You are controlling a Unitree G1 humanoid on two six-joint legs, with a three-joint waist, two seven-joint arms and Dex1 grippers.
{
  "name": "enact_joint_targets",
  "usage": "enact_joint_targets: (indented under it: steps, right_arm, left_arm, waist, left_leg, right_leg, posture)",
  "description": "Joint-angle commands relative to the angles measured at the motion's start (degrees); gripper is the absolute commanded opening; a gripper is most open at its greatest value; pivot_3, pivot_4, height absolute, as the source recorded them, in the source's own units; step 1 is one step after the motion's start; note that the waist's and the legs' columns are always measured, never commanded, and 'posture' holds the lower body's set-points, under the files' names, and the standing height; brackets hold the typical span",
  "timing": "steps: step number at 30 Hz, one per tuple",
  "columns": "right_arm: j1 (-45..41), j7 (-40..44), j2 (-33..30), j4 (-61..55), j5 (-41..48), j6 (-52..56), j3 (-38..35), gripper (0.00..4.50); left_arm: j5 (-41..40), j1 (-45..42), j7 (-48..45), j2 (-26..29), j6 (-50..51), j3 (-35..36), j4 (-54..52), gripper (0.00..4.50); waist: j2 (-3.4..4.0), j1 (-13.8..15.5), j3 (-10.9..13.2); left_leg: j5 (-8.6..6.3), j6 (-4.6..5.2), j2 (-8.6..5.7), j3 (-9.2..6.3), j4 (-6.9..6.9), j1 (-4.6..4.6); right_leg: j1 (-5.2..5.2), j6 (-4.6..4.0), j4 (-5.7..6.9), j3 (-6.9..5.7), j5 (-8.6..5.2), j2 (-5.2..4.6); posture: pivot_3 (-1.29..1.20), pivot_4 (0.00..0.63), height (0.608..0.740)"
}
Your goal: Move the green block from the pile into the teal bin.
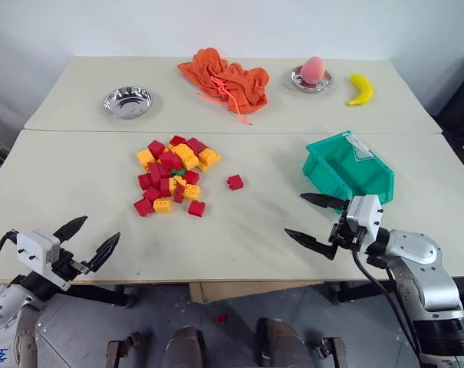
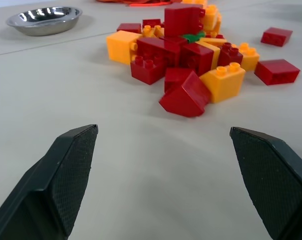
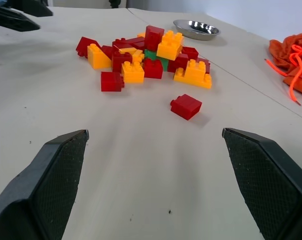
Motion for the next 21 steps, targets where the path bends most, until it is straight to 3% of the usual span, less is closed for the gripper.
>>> enact_joint_targets:
  steps: [1, 7, 13, 16, 21]
  right_arm:
    - [-0.8, 0.5, -1.0, 0.4, 0.6, -0.6, -0.9, 4.49]
    - [-1.7, 0.4, -1.4, -0.4, 1.0, 0.7, -0.8, 4.49]
    - [-3.9, -0.3, -1.5, -1.7, 1.8, 2.8, -1.1, 4.49]
    - [-4.5, -0.6, -1.9, -2.4, 2.4, 3.9, -1.7, 4.50]
    - [-4.5, -2.7, -2.9, -3.3, 3.4, 5.0, -4.9, 4.50]
  left_arm:
    - [-1.6, -0.5, 2.0, 0.5, 1.1, 1.8, -2.2, 4.50]
    - [-4.8, -3.1, -4.6, 2.7, 4.5, -4.2, -8.3, 4.50]
    - [-2.2, -12.9, -14.0, 7.4, 5.7, -17.2, -11.0, 4.50]
    - [-1.1, -19.1, -17.0, 7.0, 5.4, -22.5, -8.1, 3.90]
    - [3.6, -27.0, -20.0, 3.6, 0.2, -28.8, 1.4, 2.26]
  waist:
    - [0.00, 0.0, 0.0]
    - [0.00, 0.1, 0.0]
    - [0.03, 0.2, 0.0]
    - [0.03, 0.1, 0.0]
    - [0.06, 0.1, 0.0]
  left_leg:
    - [0.00, 0.00, 0.00, 0.00, 0.00, 0.00]
    - [0.00, 0.00, 0.00, 0.01, 0.00, 0.00]
    - [0.01, -0.01, -0.01, 0.02, 0.03, 0.00]
    - [0.01, -0.01, -0.01, 0.02, 0.02, 0.00]
    - [0.01, -0.02, -0.01, 0.04, 0.02, 0.00]
  right_leg:
    - [0.00, 0.00, 0.00, 0.00, 0.00, 0.00]
    - [0.00, 0.00, 0.02, 0.00, 0.00, 0.00]
    - [0.01, 0.00, 0.03, 0.01, 0.00, 0.00]
    - [0.00, 0.00, 0.04, 0.01, 0.00, 0.02]
    - [-0.02, 0.01, 0.03, 0.01, 0.00, 0.04]
  posture:
    - [0.00, 0.150, 0.740]
    - [0.00, 0.150, 0.740]
    - [0.00, 0.150, 0.740]
    - [0.00, 0.150, 0.740]
    - [0.00, 0.150, 0.740]
